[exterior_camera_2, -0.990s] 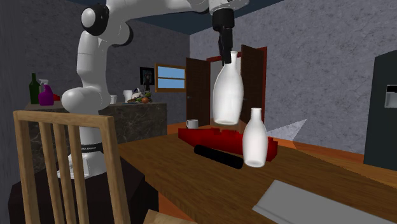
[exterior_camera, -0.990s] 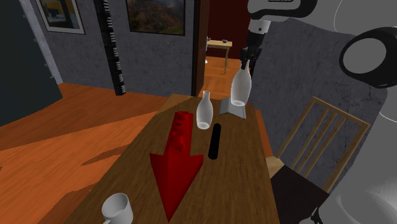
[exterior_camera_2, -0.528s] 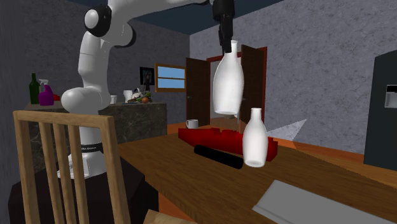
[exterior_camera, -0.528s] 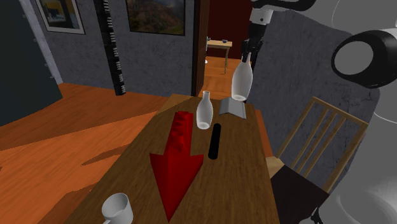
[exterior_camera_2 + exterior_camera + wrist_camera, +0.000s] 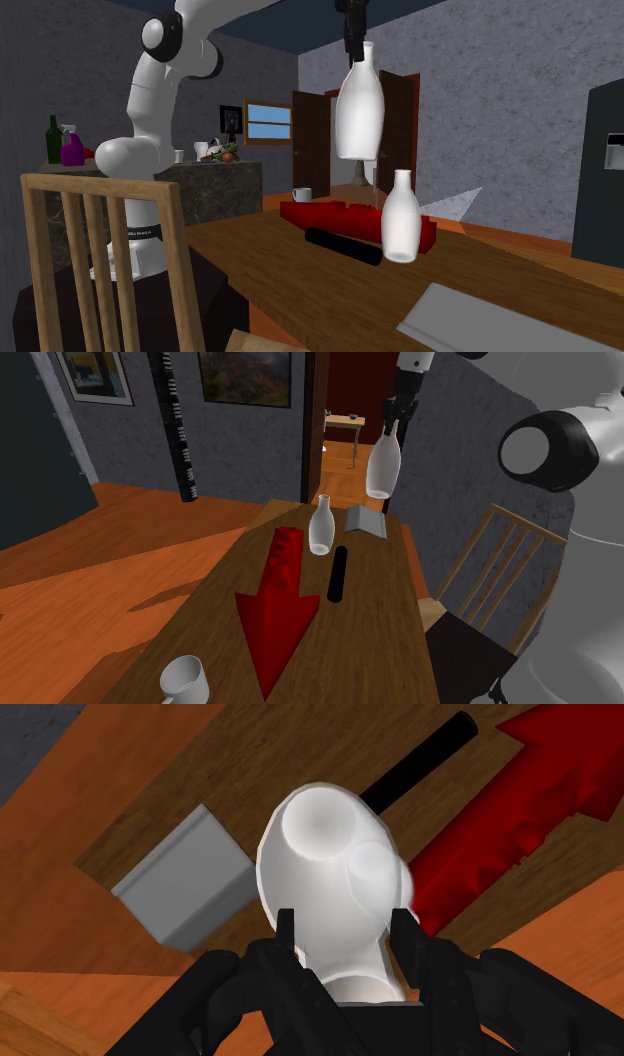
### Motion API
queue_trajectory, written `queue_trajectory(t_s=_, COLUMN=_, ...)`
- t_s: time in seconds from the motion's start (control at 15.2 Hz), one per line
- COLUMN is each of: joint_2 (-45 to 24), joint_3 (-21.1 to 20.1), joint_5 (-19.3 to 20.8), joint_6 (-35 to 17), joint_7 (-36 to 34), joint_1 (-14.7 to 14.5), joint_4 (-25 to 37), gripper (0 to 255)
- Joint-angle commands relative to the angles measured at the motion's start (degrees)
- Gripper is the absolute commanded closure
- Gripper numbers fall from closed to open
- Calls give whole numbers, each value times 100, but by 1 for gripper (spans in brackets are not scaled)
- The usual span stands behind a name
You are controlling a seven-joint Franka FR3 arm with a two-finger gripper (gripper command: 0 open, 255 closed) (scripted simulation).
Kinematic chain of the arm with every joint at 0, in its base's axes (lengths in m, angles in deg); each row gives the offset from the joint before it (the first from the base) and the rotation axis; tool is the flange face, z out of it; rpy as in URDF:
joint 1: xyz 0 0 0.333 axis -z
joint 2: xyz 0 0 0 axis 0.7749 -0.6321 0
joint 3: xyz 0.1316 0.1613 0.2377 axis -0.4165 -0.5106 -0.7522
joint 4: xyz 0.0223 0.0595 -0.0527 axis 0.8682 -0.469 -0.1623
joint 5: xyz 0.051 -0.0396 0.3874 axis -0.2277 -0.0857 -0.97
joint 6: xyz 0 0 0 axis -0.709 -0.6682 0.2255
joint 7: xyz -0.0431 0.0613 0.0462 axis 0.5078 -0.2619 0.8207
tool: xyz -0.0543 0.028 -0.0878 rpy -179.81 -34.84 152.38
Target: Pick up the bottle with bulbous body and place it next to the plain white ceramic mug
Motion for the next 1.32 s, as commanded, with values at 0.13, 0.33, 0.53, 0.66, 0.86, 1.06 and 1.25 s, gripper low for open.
queue_trajectory(t_s=0.13, joint_2=-497, joint_3=2, joint_5=-208, joint_6=641, joint_7=3, joint_1=215, joint_4=1124, gripper=255)
queue_trajectory(t_s=0.33, joint_2=-1222, joint_3=-66, joint_5=-501, joint_6=1388, joint_7=-43, joint_1=599, joint_4=2602, gripper=255)
queue_trajectory(t_s=0.53, joint_2=208, joint_3=2, joint_5=91, joint_6=338, joint_7=-349, joint_1=-359, joint_4=150, gripper=255)
queue_trajectory(t_s=0.66, joint_2=715, joint_3=-114, joint_5=326, joint_6=24, joint_7=-638, joint_1=-673, joint_4=-634, gripper=255)
queue_trajectory(t_s=0.86, joint_2=1303, joint_3=-317, joint_5=581, joint_6=-309, joint_7=-1089, joint_1=-1029, joint_4=-1515, gripper=255)
queue_trajectory(t_s=1.06, joint_2=1765, joint_3=-556, joint_5=755, joint_6=-553, joint_7=-1543, joint_1=-1291, joint_4=-2197, gripper=255)
queue_trajectory(t_s=1.25, joint_2=2132, joint_3=-811, joint_5=868, joint_6=-745, joint_7=-1991, joint_1=-1500, joint_4=-2747, gripper=255)
